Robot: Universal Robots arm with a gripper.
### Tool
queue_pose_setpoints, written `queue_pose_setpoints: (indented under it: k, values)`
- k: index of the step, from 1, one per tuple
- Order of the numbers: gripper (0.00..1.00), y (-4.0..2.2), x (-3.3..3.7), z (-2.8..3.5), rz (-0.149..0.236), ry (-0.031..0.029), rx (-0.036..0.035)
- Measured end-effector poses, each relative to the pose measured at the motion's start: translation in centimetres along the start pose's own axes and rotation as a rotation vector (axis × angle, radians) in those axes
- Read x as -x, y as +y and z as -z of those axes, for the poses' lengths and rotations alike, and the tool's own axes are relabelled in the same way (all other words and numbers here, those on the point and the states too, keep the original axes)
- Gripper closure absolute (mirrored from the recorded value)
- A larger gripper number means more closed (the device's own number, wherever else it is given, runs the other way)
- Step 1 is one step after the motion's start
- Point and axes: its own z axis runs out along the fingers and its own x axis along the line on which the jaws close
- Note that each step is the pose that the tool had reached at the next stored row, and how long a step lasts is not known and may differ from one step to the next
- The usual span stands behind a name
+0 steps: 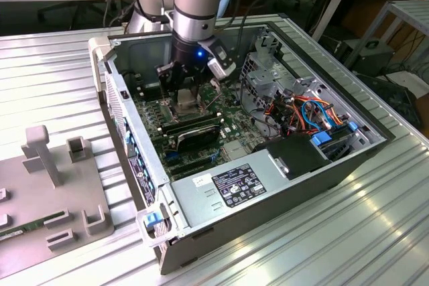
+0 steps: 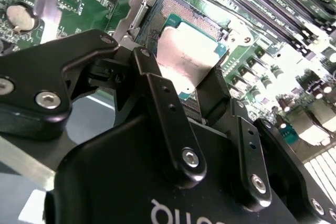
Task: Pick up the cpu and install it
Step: 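Pick up the cpu and move it towards the insertion slot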
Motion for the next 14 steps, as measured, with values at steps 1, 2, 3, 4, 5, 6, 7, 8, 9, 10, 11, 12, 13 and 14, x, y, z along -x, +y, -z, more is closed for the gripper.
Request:
queue_pose_setpoints:
  k: [1,2,3,4,5,6,7,8,9,10,11,12,13,14]
  values:
    - [0.45,0.0,0.01,0.26,0.0,0.0,-0.0001]
    - [0.45,0.01,0.02,0.45,0.0,0.0,0.0]
    - [0.45,0.01,0.02,0.65,0.0,0.0,0.0]
    - [0.45,0.01,0.03,0.84,0.0,-0.0001,0.0]
    - [0.45,0.01,0.04,1.04,0.0,0.0,0.0]
    - [0.45,0.01,0.04,1.19,0.0,0.0,0.0]
    - [0.45,0.02,0.05,1.49,0.0,0.0,0.0]
    - [0.45,0.02,0.06,1.68,0.0,0.0,0.0]
    - [0.45,0.02,0.06,1.72,0.0,-0.0001,0.0002]
    - [0.45,0.02,0.06,1.72,0.0,-0.0001,0.0002]
    - [0.45,0.02,0.06,1.72,0.0,-0.0001,0.0002]
    - [0.45,0.02,0.06,1.73,0.0,0.0,0.0002]
    - [0.45,0.02,0.06,1.73,0.0,0.0,0.0001]
    - [0.45,0.02,0.06,1.73,0.0,0.0,0.0002]
